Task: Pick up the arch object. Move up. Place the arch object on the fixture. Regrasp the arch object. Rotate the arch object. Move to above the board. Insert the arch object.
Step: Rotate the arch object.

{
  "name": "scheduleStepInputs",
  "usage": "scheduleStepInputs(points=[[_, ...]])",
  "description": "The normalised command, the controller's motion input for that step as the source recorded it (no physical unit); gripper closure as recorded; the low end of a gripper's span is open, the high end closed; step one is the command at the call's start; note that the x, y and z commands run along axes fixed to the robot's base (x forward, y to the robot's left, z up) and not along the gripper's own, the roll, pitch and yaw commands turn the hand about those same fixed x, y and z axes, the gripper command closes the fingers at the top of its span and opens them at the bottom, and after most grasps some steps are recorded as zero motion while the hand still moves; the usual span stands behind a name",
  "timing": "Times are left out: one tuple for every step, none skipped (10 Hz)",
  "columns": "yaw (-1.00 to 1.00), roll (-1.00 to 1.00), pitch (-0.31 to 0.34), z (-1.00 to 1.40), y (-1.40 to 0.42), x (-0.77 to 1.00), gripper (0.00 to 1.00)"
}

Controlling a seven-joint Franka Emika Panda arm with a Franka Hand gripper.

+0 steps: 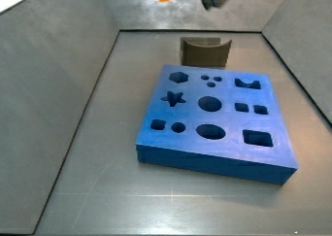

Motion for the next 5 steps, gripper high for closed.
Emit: scheduleStepInputs(points=[[-0.03,-0.1,0.032,0.55,0.02,-1.0,1.0],[-0.03,-0.09,0.043,0.49,0.01,-1.0,1.0],[-0.01,-0.07,0.053,0.33,0.0,-0.85,1.0],[0.0,-0.06,0.062,0.2,-0.01,-0.72,1.0],[0.01,-0.04,0.064,0.09,-0.01,-0.57,1.0]])
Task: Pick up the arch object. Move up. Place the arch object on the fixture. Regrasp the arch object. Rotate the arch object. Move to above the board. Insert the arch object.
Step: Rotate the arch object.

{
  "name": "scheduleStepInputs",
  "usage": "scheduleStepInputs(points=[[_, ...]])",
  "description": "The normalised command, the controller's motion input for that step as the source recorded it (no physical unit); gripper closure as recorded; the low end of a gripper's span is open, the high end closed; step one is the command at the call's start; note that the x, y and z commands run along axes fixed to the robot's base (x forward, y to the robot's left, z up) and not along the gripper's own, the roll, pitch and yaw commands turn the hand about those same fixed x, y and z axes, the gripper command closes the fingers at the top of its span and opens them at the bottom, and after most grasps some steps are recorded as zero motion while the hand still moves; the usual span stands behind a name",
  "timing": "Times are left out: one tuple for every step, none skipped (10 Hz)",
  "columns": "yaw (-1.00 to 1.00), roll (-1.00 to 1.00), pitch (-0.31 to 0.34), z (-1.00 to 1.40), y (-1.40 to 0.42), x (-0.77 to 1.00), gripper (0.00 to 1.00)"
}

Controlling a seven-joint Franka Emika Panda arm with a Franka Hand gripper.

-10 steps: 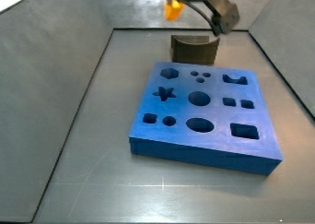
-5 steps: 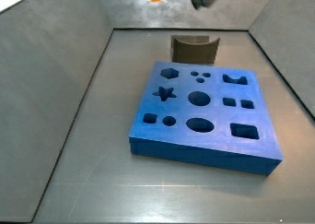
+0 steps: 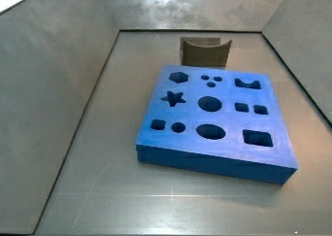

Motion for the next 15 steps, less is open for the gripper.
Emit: scheduleStepInputs(points=[[0.03,-0.03,0.055,0.04,-0.01,-0.35,1.0],[0.05,-0.04,0.047,0.05,-0.01,-0.2,1.0],[-0.05,-1.0,-0.102,0.0,0.0,0.0,1.0],[-0.06,-1.0,-0.1,-0.02,0.03,0.09,1.0],[-0.06,-1.0,-0.102,0.01,0.05,0.04,1.0],[-0.07,-1.0,-0.107,0.02,0.03,-0.01,1.0],[-0.07,-1.0,-0.112,0.01,0.03,-0.03,1.0],[-0.08,-1.0,-0.114,0.01,0.03,-0.03,1.0],[-0.09,-1.0,-0.112,0.01,0.03,-0.03,1.0],[-0.1,-1.0,-0.111,0.01,0.02,-0.03,1.0],[-0.1,-1.0,-0.11,0.01,0.02,-0.03,1.0],[-0.11,-1.0,-0.11,0.01,0.03,-0.03,1.0],[-0.12,-1.0,-0.11,0.01,0.02,-0.03,1.0],[-0.12,-1.0,-0.11,0.01,0.02,-0.03,1.0],[-0.13,-1.0,-0.116,0.0,0.02,-0.03,1.0]])
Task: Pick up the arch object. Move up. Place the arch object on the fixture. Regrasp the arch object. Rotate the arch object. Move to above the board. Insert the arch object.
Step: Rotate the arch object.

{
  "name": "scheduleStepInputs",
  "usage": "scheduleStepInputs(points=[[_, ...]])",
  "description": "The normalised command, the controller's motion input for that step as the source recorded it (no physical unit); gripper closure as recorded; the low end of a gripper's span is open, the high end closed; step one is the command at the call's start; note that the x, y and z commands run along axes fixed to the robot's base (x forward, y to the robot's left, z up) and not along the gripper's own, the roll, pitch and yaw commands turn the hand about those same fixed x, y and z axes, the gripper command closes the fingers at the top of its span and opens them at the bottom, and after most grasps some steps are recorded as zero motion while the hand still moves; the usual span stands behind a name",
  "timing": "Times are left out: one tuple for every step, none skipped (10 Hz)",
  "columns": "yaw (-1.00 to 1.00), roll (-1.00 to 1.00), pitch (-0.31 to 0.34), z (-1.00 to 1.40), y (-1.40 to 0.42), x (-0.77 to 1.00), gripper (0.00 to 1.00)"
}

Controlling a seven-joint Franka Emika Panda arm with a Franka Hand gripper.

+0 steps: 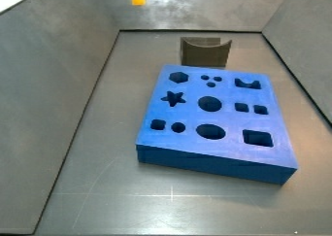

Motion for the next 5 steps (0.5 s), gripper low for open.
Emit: scheduleStepInputs(points=[[-0.13,-1.0,-0.124,0.0,0.02,-0.02,1.0],[-0.12,-0.89,-0.114,0.0,0.02,-0.03,1.0],[-0.08,-0.63,-0.094,0.0,0.02,-0.02,1.0],[-0.06,-0.38,-0.087,0.0,0.02,-0.02,1.0],[-0.04,-0.25,-0.085,0.0,0.01,-0.01,1.0]])
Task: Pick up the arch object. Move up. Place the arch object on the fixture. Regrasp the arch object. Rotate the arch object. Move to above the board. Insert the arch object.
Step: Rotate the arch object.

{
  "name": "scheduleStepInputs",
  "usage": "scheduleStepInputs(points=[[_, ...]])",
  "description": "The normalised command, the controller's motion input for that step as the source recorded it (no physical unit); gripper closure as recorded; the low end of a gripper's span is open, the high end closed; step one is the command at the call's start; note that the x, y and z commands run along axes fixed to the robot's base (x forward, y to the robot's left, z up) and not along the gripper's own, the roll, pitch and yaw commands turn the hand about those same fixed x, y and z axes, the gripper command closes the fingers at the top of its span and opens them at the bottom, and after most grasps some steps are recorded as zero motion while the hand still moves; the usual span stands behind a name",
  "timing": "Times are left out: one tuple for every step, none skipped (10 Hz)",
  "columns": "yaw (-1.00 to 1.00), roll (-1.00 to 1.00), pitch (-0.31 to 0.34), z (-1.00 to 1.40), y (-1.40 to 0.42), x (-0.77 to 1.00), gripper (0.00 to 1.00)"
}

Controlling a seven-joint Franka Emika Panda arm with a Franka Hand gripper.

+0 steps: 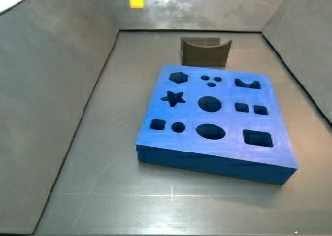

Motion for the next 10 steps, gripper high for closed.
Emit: scheduleStepInputs(points=[[0.0,0.0,0.0,-1.0,0.0,0.0,1.0],[0.0,0.02,-0.006,-1.0,0.0,0.0,1.0],[0.01,0.02,-0.01,-1.0,0.01,0.01,1.0],[0.01,0.02,-0.016,-1.0,0.01,0.01,1.0],[0.01,0.02,-0.025,-1.0,0.01,0.01,1.0],[0.01,0.01,-0.042,-1.0,0.01,0.01,1.0],[0.01,0.01,-0.048,-1.0,0.01,0.01,1.0],[0.01,0.0,-0.059,-1.0,0.01,0.01,1.0],[0.02,0.0,-0.061,-1.0,0.01,0.01,1.0],[0.02,-0.01,-0.063,-1.0,0.01,0.02,1.0]])
